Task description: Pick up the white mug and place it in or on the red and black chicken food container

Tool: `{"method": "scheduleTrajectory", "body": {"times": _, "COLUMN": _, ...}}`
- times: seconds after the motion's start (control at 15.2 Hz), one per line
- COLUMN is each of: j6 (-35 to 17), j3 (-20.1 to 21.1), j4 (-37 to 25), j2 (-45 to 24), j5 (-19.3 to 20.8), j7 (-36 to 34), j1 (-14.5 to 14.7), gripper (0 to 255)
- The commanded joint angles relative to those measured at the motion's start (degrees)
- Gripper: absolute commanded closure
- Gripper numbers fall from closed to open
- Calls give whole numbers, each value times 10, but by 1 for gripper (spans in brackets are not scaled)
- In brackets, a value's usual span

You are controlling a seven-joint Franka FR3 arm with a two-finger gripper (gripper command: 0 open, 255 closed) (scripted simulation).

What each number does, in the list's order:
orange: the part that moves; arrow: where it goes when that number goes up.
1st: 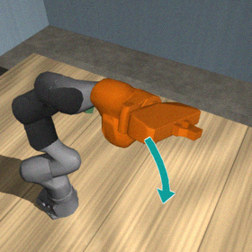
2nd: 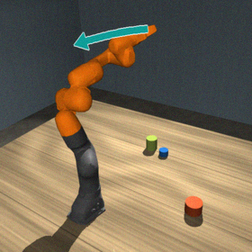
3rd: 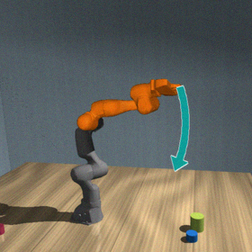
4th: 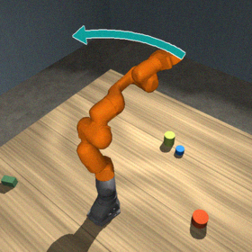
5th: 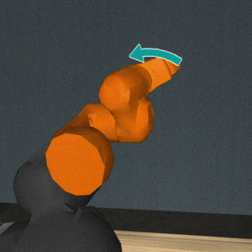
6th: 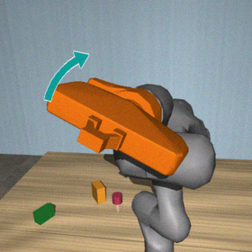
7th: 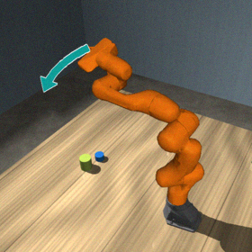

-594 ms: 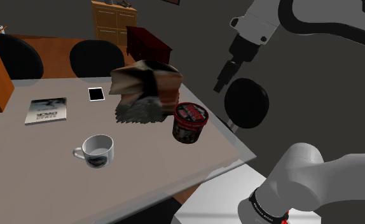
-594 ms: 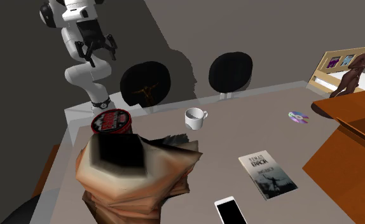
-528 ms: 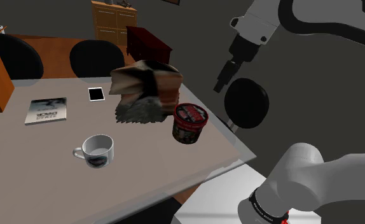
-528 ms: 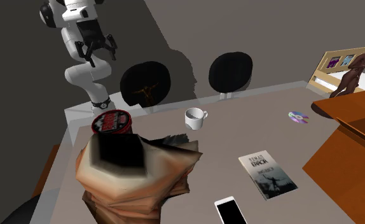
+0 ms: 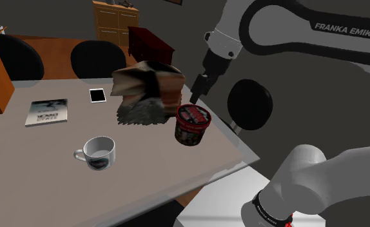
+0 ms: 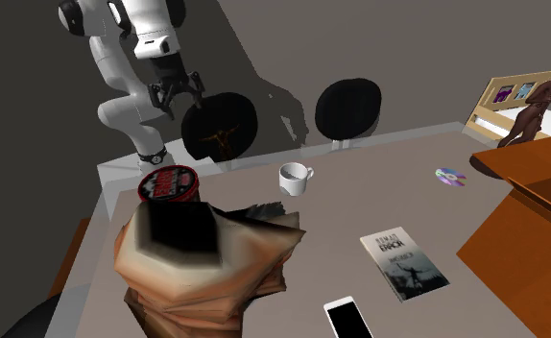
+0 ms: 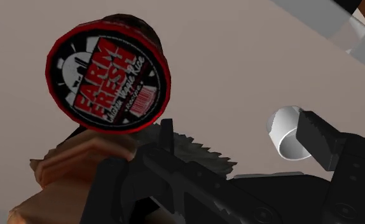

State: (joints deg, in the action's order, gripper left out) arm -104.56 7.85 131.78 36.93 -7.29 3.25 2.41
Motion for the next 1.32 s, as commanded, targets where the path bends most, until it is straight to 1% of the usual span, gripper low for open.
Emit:
{"method": "scheduleTrajectory", "body": {"times": 0.0, "j6": -35, "j3": 16, "j4": 7, "j2": -27, "j5": -6, "j7": -15, "j1": 3, "gripper": 0}}
{"method": "scheduleTrajectory", "body": {"times": 0.33, "j6": -106, "j3": 54, "j4": -6, "j2": -112, "j5": -11, "j7": -52, "j1": 7, "gripper": 0}}
{"method": "scheduleTrajectory", "body": {"times": 0.66, "j6": -170, "j3": 91, "j4": -38, "j2": -209, "j5": 0, "j7": -94, "j1": 8, "gripper": 0}}
{"method": "scheduleTrajectory", "body": {"times": 0.92, "j6": -212, "j3": 116, "j4": -77, "j2": -292, "j5": 23, "j7": -133, "j1": 10, "gripper": 0}}
{"method": "scheduleTrajectory", "body": {"times": 1.25, "j6": -250, "j3": 135, "j4": -142, "j2": -403, "j5": 70, "j7": -188, "j1": 21, "gripper": 0}}
